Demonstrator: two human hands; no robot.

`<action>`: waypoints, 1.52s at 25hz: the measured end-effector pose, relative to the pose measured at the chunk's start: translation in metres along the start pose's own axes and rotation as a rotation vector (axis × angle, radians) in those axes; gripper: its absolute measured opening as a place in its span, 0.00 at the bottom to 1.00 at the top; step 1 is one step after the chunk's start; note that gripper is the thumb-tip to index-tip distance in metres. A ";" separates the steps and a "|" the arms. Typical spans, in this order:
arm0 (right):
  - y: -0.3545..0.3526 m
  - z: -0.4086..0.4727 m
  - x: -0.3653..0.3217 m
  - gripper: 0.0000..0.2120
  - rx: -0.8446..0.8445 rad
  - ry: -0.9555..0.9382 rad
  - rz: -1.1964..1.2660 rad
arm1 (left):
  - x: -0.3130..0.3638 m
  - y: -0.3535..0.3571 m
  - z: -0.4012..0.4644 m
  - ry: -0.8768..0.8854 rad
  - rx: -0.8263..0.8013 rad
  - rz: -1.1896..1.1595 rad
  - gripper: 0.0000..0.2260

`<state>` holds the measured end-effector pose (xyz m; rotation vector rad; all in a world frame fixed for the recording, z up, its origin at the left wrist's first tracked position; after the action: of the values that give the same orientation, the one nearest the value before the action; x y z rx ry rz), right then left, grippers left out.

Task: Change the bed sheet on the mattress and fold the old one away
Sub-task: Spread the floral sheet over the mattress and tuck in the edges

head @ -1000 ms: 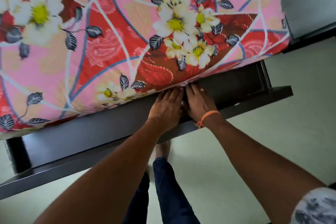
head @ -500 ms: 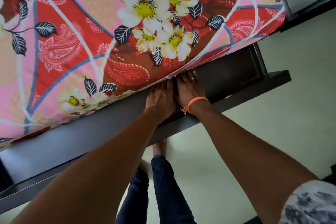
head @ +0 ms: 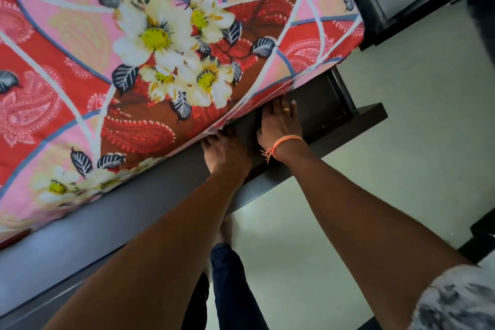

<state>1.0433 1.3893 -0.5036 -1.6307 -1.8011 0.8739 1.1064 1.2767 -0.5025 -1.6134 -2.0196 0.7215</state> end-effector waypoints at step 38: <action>-0.158 -0.057 -0.013 0.17 0.441 -0.146 0.420 | -0.040 -0.207 -0.044 0.677 0.994 -0.339 0.12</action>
<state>0.9882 1.3737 -0.3455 -1.6969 -1.2385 1.4904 0.9905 1.2063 -0.3356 -0.7395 -1.0865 0.7307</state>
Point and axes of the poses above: each hand's wrist, its own z-axis towards the middle knuckle, its own y-axis out of the palm, x = y × z, the point moved 6 cm from there along z, towards the middle knuckle, and after that the axes turned 7 degrees about -x, right-handed, at the moved point
